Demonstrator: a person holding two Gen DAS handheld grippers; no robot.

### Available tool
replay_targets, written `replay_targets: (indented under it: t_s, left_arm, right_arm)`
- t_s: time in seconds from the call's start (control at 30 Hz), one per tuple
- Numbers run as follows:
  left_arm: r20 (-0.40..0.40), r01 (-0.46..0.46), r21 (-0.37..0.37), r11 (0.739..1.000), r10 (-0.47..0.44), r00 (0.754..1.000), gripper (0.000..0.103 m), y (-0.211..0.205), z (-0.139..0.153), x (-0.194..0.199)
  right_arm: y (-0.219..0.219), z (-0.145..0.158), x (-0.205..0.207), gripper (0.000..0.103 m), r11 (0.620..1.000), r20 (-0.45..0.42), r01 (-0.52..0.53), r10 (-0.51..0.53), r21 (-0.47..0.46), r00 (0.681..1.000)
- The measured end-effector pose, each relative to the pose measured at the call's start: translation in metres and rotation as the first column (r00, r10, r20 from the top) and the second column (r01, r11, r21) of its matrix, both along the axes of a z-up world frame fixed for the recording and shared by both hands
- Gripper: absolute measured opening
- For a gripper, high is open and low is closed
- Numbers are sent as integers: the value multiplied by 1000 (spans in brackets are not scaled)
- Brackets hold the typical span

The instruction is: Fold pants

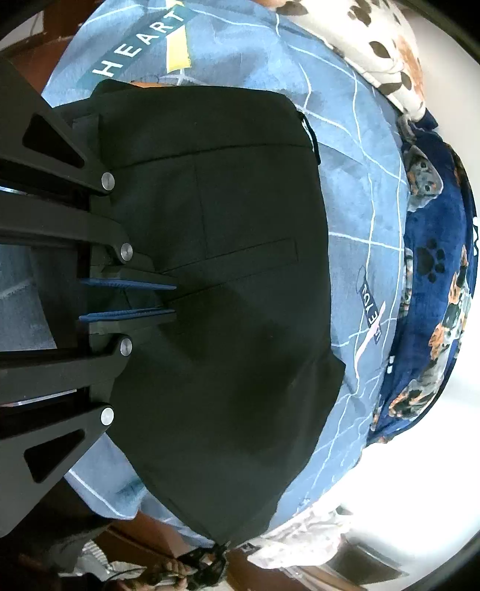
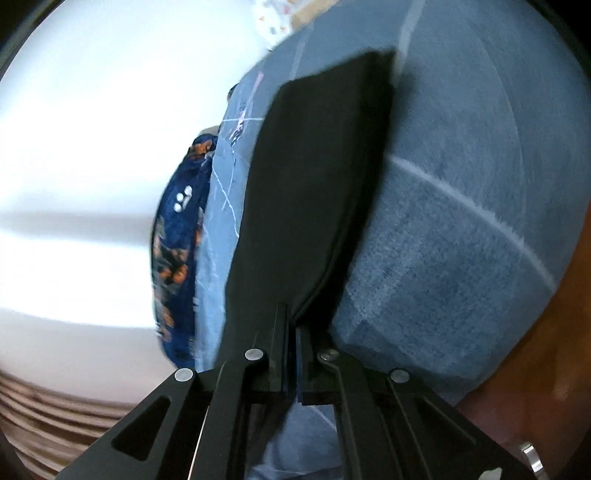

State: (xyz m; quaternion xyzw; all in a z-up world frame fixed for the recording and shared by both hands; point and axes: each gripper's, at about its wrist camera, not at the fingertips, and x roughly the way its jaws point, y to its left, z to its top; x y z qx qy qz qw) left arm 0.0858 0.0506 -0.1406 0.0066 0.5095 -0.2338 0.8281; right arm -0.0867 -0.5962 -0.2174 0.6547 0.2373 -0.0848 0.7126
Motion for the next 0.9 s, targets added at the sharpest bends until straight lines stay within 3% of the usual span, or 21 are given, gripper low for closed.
replay_targets:
  t_s: [0.13,0.2,0.23,0.37,0.43,0.53,0.63,0.77,0.9]
  left_arm:
    - [53,-20,16,1000,19,998,12,6,11,-4]
    - [80,-38,-20,999,40,996,12,17,25,-8]
    - [94,-57,-38,998,61,994,12,26,34,-10]
    - [97,-162,-74,984,169,981,21,70,57,-15]
    - [42,-207,-62,976,210,977,31,95,57,-15]
    - [-47,-247,-63,967,245,969,32,128,47,-18]
    - [-187,-228,-89,970,208,960,32,142,21,-20]
    - [-246,-225,-142,964,186,951,32,143,-1,-23]
    - [-302,-260,-258,931,178,937,32,145,-11,-21]
  right_arm:
    - [7,10,-2,18,999,6,-28,28,-36,1000]
    - [19,16,1,45,999,37,-48,48,-19,998]
    - [28,19,2,48,998,53,-57,58,-14,997]
    - [79,28,22,49,983,83,-184,186,-24,979]
    - [107,27,36,49,964,86,-265,266,-20,960]
    - [154,21,61,49,923,116,-385,380,21,918]
    - [194,18,81,49,878,121,-477,469,47,875]
    - [224,21,97,50,838,126,-543,533,54,836]
    - [234,25,100,53,827,113,-560,554,35,825]
